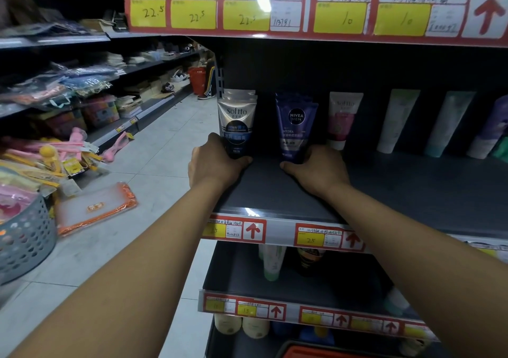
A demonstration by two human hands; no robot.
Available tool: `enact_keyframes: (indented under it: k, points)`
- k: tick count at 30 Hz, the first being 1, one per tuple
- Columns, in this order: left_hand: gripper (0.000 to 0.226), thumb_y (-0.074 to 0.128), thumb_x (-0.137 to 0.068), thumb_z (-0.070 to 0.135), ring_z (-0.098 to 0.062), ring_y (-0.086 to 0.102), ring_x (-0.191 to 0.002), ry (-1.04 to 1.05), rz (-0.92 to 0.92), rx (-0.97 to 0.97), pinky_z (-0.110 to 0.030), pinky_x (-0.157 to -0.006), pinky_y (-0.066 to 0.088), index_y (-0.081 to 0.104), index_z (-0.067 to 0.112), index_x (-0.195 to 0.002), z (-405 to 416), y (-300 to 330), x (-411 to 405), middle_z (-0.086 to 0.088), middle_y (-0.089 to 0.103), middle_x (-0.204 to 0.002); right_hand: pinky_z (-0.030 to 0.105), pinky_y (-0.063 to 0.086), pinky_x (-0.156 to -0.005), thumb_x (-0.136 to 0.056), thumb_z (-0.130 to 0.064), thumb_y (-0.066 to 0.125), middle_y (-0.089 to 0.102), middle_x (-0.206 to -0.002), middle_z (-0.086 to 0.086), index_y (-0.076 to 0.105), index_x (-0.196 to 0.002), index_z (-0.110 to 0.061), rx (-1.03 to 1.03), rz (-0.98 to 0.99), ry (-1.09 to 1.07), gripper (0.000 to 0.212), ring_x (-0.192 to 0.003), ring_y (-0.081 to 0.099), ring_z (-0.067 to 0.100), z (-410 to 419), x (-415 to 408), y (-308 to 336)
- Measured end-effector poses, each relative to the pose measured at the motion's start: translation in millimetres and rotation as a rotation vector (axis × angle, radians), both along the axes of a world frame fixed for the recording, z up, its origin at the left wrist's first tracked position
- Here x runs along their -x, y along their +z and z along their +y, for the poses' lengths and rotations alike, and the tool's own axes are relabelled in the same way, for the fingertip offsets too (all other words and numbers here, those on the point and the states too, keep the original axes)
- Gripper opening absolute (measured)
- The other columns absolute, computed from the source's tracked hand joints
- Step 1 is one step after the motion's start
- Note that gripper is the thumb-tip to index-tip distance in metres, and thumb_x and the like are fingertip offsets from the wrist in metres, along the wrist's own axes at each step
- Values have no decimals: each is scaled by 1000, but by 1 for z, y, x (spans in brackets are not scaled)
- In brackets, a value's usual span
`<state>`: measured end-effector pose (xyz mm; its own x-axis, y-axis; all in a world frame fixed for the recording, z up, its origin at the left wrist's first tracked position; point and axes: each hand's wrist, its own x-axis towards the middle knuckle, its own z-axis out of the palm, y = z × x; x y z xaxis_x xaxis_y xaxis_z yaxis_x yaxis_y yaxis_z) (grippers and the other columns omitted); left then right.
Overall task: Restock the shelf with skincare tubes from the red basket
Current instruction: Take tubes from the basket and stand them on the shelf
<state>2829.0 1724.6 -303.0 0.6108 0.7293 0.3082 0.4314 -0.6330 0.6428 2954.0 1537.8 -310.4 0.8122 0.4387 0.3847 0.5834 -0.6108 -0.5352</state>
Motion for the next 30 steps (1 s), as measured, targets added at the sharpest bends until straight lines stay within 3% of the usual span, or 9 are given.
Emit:
enact_keyframes:
  k: [11,17,26,30]
  points:
    - [74,82,-75,66,-35,62,-117,-2,20,-25,-46,-87,56,58,18,-127,0,0,-1,-8,70,-124,22,40,-56,-77,-61,77,73,-101,-5,71,-105,-30,-7,9,0,41,-84,66,15,1,-2,-2]
    - [75,81,-76,66,-35,62,-118,-6,19,-29,-50,-91,57,58,18,-130,0,0,-2,-8,70,-126,19,37,-54,-78,-60,77,73,-101,-5,71,-106,-29,-6,11,5,42,-79,60,12,0,-2,-1]
    - [76,82,-76,66,-35,62,-117,-1,24,-25,-50,-90,56,58,18,-129,2,-1,-3,-9,70,-125,20,36,-52,-74,-61,79,63,-83,-11,55,-81,-35,-13,34,-7,36,-75,62,14,0,1,1]
    - [79,84,-74,65,-36,61,-119,4,25,-20,-47,-88,56,56,16,-130,1,-2,-4,-10,69,-127,19,36,-53,-73,-62,80,69,-93,-6,68,-96,-29,2,40,-11,42,-79,62,14,1,-1,-1]
